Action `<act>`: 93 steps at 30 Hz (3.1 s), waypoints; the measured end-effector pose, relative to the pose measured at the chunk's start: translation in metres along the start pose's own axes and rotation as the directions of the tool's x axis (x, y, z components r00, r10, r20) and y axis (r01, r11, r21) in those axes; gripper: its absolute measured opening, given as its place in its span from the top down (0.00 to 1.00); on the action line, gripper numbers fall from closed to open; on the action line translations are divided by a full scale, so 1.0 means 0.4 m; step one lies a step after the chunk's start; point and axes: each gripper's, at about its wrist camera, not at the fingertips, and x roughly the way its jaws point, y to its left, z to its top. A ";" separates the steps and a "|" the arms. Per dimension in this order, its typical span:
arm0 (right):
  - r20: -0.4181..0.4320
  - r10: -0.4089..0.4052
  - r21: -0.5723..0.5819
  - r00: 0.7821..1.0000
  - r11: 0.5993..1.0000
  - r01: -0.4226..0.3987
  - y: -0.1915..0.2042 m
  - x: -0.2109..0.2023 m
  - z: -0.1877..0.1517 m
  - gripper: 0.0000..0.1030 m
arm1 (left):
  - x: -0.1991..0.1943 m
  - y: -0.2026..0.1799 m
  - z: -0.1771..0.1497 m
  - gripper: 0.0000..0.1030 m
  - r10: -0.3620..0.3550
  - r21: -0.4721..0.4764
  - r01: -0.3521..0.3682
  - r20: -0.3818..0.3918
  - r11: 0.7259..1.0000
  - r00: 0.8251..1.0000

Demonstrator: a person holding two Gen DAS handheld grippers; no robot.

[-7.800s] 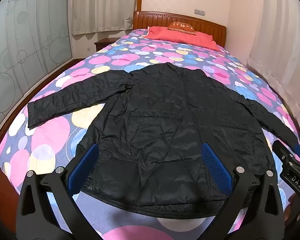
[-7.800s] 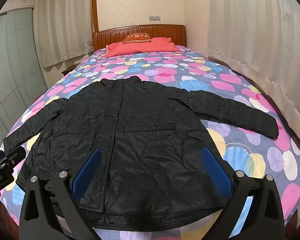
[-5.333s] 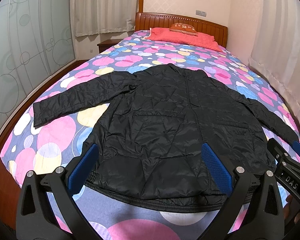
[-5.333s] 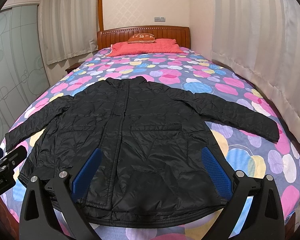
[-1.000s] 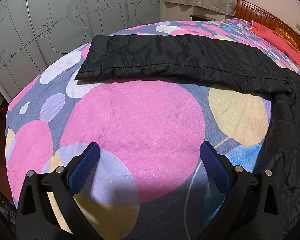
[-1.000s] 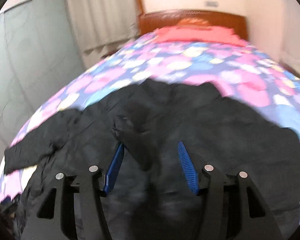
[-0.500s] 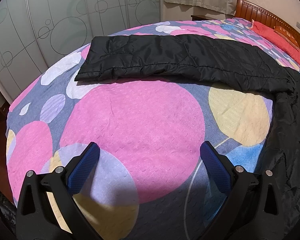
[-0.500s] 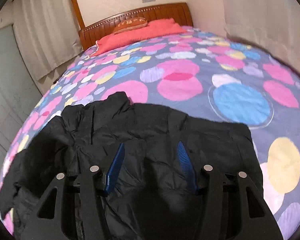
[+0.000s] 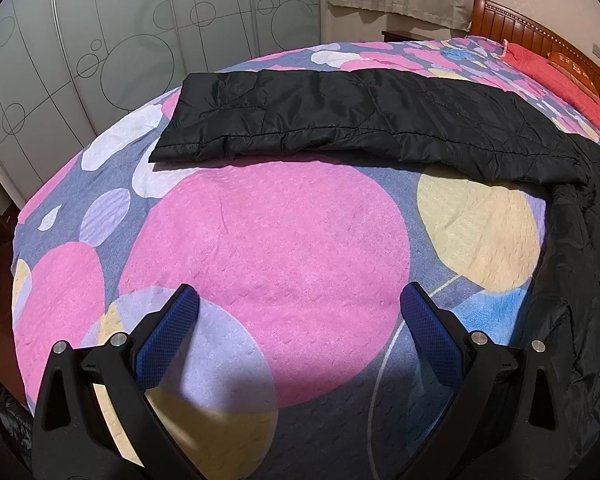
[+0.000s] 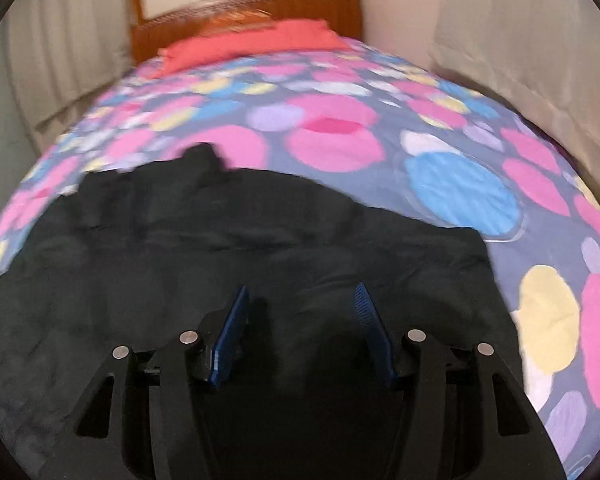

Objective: Fold large clothes

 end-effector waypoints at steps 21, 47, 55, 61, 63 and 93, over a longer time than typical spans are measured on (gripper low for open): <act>-0.026 -0.109 -0.041 0.994 0.993 0.108 -0.155 -0.032 -0.107 0.45 | -0.002 -0.003 -0.003 0.02 -0.003 -0.001 0.003 0.001 1.000 1.000; 0.011 -0.086 -0.053 0.996 0.995 0.087 -0.131 -0.021 -0.164 0.21 | 0.064 0.174 0.113 0.02 -0.179 -0.295 0.185 0.046 0.937 0.983; 0.014 -0.097 -0.062 0.995 0.993 0.098 -0.123 -0.021 -0.166 0.20 | 0.132 0.217 0.186 0.07 -0.170 -0.405 0.187 0.078 0.895 0.982; 0.017 -0.101 -0.065 0.995 0.993 0.102 -0.123 -0.022 -0.166 0.19 | 0.098 0.260 0.152 0.23 -0.278 -0.494 0.303 0.126 0.815 0.952; 0.017 -0.101 -0.065 0.995 0.993 0.102 -0.123 -0.022 -0.166 0.19 | 0.102 0.252 0.155 0.23 -0.264 -0.484 0.288 0.119 0.826 0.957; 0.022 -0.101 -0.064 0.995 0.993 0.102 -0.122 -0.023 -0.166 0.19 | -0.152 -0.242 0.270 0.92 -0.370 0.125 0.348 0.326 0.929 0.870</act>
